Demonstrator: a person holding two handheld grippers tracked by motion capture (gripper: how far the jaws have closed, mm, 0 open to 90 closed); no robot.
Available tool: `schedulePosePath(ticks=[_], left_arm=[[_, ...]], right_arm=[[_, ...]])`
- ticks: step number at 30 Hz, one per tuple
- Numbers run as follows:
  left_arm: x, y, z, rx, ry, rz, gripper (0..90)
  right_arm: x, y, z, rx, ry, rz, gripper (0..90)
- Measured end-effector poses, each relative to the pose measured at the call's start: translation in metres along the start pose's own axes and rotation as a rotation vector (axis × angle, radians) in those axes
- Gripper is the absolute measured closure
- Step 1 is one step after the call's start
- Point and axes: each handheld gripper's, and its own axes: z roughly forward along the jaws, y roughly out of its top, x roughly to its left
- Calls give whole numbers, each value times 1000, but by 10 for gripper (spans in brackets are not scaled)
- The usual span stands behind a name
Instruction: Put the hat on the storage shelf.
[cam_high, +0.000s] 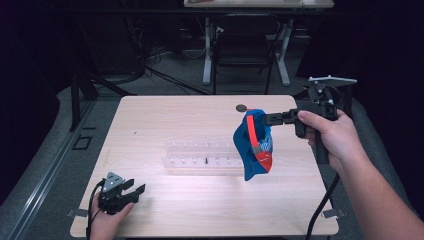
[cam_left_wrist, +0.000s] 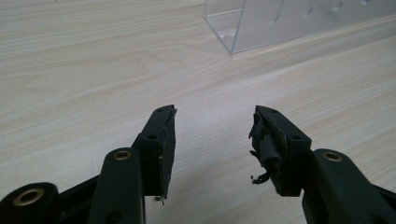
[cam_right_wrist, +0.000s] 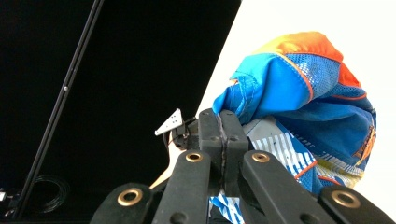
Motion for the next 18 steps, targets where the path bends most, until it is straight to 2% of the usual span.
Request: schedulePosePath(ticks=[18], left_arm=[[0,0,0,-1,-3,5,498]], right_arm=[[16,21,27,-2,28,-17,900]])
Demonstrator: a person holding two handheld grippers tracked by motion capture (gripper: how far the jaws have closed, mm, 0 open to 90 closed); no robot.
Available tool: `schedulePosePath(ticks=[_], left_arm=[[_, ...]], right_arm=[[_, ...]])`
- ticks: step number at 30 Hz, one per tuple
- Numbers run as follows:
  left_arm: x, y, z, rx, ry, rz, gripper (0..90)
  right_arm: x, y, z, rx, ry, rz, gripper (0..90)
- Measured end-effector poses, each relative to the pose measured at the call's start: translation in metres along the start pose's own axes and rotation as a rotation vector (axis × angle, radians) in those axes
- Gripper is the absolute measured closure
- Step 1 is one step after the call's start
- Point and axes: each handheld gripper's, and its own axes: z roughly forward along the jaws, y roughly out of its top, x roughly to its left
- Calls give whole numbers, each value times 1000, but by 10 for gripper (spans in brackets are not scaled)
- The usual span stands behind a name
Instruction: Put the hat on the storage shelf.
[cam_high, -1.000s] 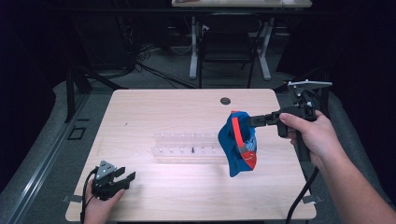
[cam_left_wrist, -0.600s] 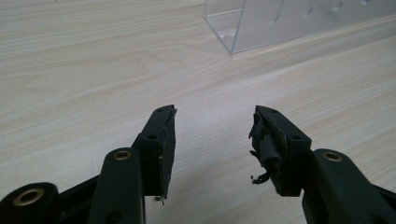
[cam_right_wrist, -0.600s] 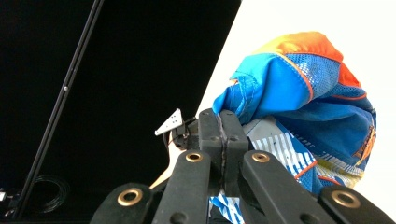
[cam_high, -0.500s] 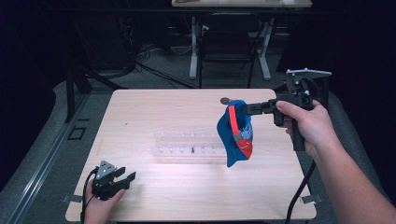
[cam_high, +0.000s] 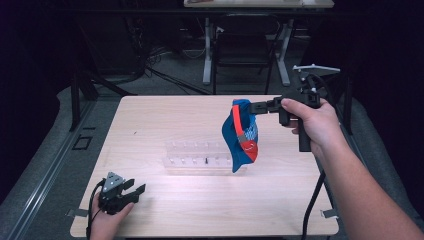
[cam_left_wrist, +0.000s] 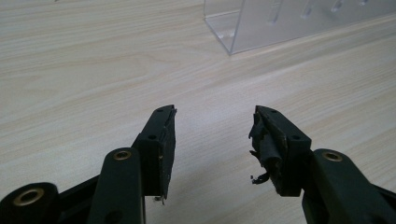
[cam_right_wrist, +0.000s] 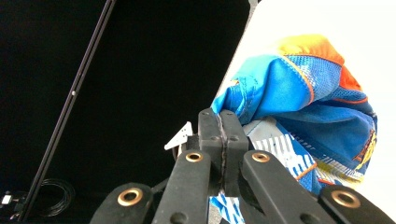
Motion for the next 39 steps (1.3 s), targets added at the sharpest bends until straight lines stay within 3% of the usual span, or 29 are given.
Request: schedulePosePath(ticks=[18,23,39], left_arm=[[-1,1,0,9,-3,4,501],[-2,1,0,-8,-8,4,503],[-2,1,0,-8,-11,3,503]], right_arm=[[4,15,21,-19,15,5,900],[5,18,25,-24,16,6,900],[3,22,53,-28,32,22,900]])
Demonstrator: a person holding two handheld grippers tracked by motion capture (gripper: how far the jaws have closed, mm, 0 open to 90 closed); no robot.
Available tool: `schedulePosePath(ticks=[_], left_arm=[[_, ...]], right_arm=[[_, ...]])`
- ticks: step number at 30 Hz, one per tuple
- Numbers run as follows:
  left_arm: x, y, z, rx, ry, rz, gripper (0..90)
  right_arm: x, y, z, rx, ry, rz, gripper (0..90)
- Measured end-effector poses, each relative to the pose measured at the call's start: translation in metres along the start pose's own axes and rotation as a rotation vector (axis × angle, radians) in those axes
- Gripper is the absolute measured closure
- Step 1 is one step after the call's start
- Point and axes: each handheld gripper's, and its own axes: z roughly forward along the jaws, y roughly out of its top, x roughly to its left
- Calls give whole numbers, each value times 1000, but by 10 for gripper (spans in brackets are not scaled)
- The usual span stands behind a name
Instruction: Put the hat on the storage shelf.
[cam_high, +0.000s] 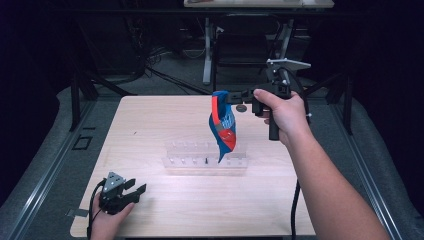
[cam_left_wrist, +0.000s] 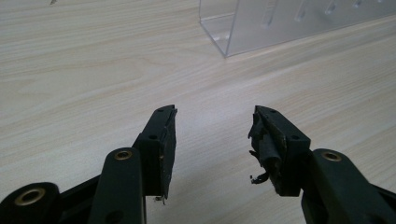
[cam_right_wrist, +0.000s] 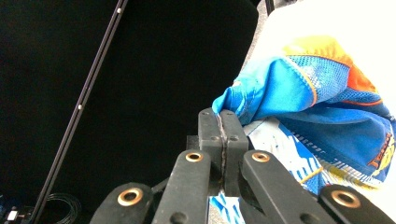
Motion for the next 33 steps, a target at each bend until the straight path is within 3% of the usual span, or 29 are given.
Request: schedulePosePath(ticks=[17,24,33], left_arm=[[-1,1,-1,-9,-6,12,530],[-1,1,-2,-7,-5,20,542],[-9,6,-3,-27,-19,41,551]], right_arm=[[-2,-3,33,11,20,12,900],[-10,-1,32,-3,-7,15,900],[-15,-5,30,-12,-6,19,900]])
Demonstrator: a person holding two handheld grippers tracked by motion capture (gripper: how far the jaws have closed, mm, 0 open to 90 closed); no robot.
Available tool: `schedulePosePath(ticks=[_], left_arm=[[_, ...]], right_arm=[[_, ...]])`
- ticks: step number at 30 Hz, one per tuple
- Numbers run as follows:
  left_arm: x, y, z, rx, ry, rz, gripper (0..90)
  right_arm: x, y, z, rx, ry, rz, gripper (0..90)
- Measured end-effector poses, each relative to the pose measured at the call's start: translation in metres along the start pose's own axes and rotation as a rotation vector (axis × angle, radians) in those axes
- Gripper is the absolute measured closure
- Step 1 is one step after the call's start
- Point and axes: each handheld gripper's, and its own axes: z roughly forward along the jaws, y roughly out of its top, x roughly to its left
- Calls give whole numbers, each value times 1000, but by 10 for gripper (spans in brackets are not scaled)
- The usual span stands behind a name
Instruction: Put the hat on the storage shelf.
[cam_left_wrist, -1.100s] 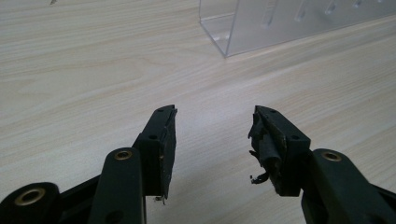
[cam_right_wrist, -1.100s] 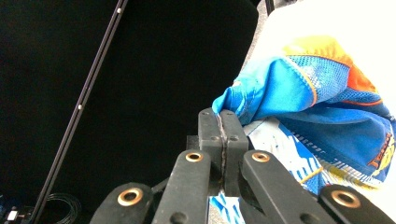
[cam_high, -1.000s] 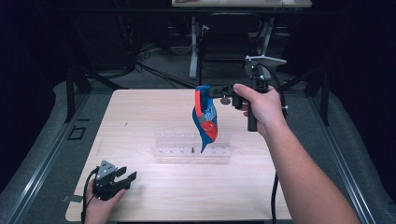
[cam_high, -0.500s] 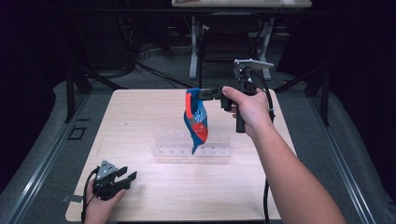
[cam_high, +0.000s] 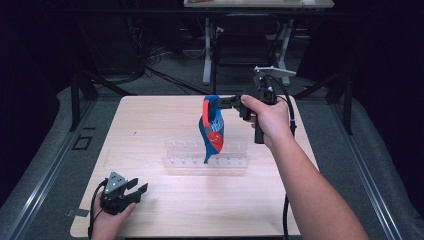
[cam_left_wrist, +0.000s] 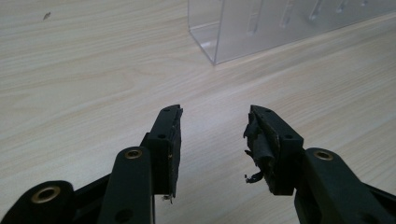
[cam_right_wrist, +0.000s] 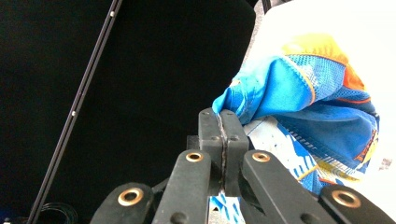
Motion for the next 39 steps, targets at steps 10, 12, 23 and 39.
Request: schedulePosePath(ticks=[10,12,23,39], left_arm=[[-25,24,-5,-60,-44,76,554],[-31,29,-2,-63,-52,99,557],[-61,60,21,-66,-111,164,580],[-86,84,39,-93,-167,188,590]], right_arm=[[-5,-1,10,2,0,13,900],[-5,-1,13,1,-1,12,900],[-7,0,28,-4,-4,3,900],[-24,-3,36,-13,-15,26,900]])
